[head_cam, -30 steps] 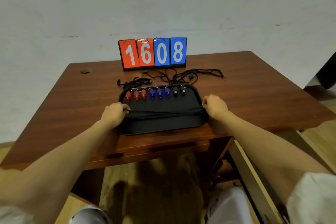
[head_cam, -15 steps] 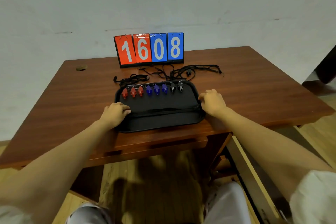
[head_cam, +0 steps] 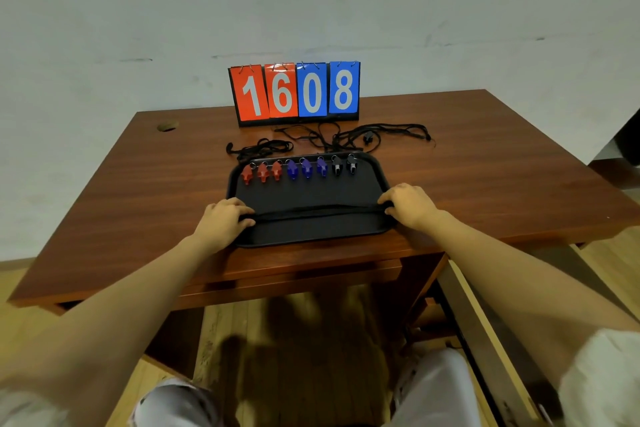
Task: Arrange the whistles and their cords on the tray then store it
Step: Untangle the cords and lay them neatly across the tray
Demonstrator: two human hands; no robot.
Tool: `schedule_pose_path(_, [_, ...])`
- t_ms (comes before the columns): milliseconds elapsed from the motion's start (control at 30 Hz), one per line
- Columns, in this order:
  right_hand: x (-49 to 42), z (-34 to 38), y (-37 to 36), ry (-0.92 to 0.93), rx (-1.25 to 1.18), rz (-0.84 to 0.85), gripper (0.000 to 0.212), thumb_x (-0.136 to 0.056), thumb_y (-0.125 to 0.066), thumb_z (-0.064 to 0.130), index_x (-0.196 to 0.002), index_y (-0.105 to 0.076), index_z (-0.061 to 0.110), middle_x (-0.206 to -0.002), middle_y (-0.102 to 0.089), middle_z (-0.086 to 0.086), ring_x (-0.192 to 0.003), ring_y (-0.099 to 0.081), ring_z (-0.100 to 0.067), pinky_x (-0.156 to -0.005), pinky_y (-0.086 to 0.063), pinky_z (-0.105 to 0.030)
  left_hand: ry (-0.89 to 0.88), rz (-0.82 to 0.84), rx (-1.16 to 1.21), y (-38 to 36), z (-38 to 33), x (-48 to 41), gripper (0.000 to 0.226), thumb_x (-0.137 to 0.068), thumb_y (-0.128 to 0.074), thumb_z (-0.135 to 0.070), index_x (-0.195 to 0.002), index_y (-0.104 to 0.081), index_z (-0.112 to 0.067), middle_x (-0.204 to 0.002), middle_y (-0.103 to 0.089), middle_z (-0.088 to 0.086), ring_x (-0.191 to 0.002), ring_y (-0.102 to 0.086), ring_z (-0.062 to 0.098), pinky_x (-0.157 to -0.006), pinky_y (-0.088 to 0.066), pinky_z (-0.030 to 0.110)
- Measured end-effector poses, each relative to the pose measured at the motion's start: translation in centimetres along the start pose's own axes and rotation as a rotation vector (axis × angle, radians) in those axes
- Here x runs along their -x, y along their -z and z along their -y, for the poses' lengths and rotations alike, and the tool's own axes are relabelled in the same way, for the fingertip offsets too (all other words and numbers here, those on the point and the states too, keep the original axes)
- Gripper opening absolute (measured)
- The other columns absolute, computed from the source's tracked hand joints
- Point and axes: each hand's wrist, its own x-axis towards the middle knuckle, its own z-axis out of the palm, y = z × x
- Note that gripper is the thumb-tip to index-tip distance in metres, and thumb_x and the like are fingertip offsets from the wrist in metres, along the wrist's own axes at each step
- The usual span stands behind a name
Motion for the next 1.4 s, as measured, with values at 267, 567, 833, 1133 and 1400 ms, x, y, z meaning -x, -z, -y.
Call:
schedule_pose_path(267, [-1.1, 2.3, 1.0, 0.115, 0.007, -0.045, 0.037, -0.092, -0.059, 0.021, -0.128, -0.058, 0.015, -0.13, -0.06, -0.007, -0.124, -0.05, -0.026, -0.106, -0.039, -0.039, -0.083, -0.165, -0.032, 0.1, -2.5, -0.5, 0.04, -0.091, -0.054, -0.041, -0.126, -0.057, -0.021, -0.13, -0.053, 0.002, -0.131, -0.037, 0.021, -0.109, -0.024, 0.037])
schedule_pose_path(567, [-8.4, 8.2, 4.1, 0.157, -0.154, -0.06, 0.035, -0.093, -0.055, 0.019, -0.128, -0.056, 0.014, -0.128, -0.058, -0.011, -0.115, -0.055, -0.029, -0.096, -0.048, -0.043, -0.064, -0.209, 0.079, 3.2, -5.1, -6.4, 0.032, -0.092, -0.053, -0.033, -0.118, -0.064, -0.016, -0.123, -0.058, 0.007, -0.117, -0.051, 0.028, -0.098, -0.042, 0.042])
schedule_pose_path(833, [-19.5, 11.9, 5.3, 0.128, -0.237, -0.068, 0.038, -0.093, -0.054, 0.02, -0.131, -0.051, 0.013, -0.129, -0.057, -0.009, -0.117, -0.055, -0.026, -0.093, -0.048, -0.037, 0.126, -0.137, 0.168, 5.7, 0.7, -15.3, 0.026, -0.091, -0.051, -0.016, -0.114, -0.065, -0.012, -0.123, -0.056, 0.013, -0.113, -0.053, 0.033, -0.094, -0.046, 0.043])
schedule_pose_path(1133, [-29.4, 13.1, 3.3, 0.044, -0.301, -0.013, 0.045, -0.099, -0.043, 0.013, -0.143, -0.039, 0.013, -0.145, -0.04, -0.013, -0.131, -0.04, -0.032, -0.104, -0.041, -0.041, 0.015, 0.018, 0.33, 4.5, 4.7, -22.5, 0.033, -0.091, -0.058, -0.023, -0.124, -0.06, -0.016, -0.127, -0.056, 0.011, -0.118, -0.052, 0.028, -0.102, -0.041, 0.037])
schedule_pose_path(1400, [-33.0, 14.2, 1.2, 0.023, -0.231, -0.005, 0.035, -0.097, -0.046, 0.008, -0.132, -0.049, 0.007, -0.135, -0.046, -0.016, -0.118, -0.045, -0.033, -0.093, -0.046, -0.043, -0.002, -0.008, 0.32, 1.8, 5.1, -24.6, 0.03, -0.09, -0.06, -0.018, -0.119, -0.066, -0.015, -0.12, -0.058, 0.011, -0.116, -0.051, 0.027, -0.101, -0.04, 0.035])
